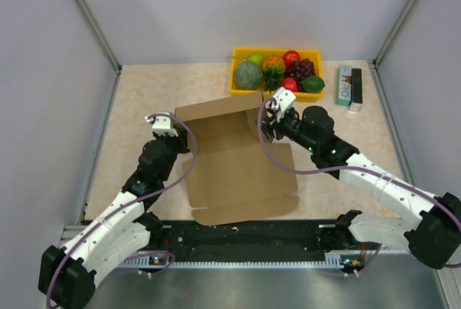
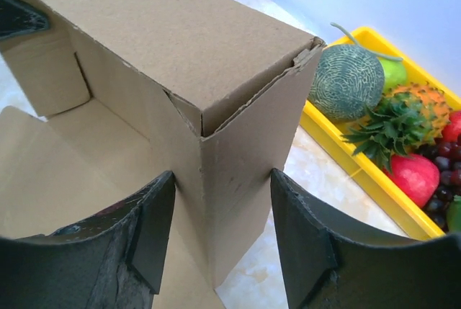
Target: Fold the paper box
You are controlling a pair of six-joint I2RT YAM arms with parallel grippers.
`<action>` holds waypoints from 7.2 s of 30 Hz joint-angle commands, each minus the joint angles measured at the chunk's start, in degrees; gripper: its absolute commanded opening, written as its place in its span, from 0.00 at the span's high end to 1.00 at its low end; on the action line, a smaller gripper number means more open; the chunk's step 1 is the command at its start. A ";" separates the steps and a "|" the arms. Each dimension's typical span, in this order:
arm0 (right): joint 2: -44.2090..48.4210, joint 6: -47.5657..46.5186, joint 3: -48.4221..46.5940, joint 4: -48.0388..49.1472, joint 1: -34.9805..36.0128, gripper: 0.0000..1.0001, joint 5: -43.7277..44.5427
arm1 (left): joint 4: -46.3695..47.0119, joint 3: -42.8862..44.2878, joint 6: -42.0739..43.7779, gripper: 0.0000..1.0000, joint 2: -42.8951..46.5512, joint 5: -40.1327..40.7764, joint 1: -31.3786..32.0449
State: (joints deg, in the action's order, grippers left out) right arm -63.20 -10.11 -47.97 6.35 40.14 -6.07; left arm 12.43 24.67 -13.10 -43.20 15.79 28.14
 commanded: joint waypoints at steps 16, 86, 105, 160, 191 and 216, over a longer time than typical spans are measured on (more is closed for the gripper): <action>-8.69 2.20 0.24 15.97 15.23 1.00 43.44 | -1.96 3.37 -1.22 1.00 0.13 -6.12 0.78; -14.24 13.36 5.15 15.79 8.13 0.47 41.67 | 0.93 3.90 0.09 0.90 -6.27 6.61 0.78; 9.74 17.13 16.94 6.07 6.09 0.27 30.32 | -17.50 0.47 -6.84 0.27 16.98 -7.26 0.78; -28.11 -35.84 -20.60 -9.47 31.31 0.15 54.84 | -57.24 32.63 -13.88 0.11 31.15 -0.06 -7.93; -35.51 -48.88 -21.73 7.83 20.87 0.92 61.17 | -51.98 31.59 -12.03 0.11 30.28 -6.38 -7.84; -29.26 -19.16 -23.31 -18.83 1.35 1.00 47.55 | -56.03 4.38 -33.36 0.02 33.17 -29.12 -7.84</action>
State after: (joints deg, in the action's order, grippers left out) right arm -94.72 -34.44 -70.94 -10.57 42.44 44.60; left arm -45.89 36.80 -37.71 -15.18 -7.18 20.51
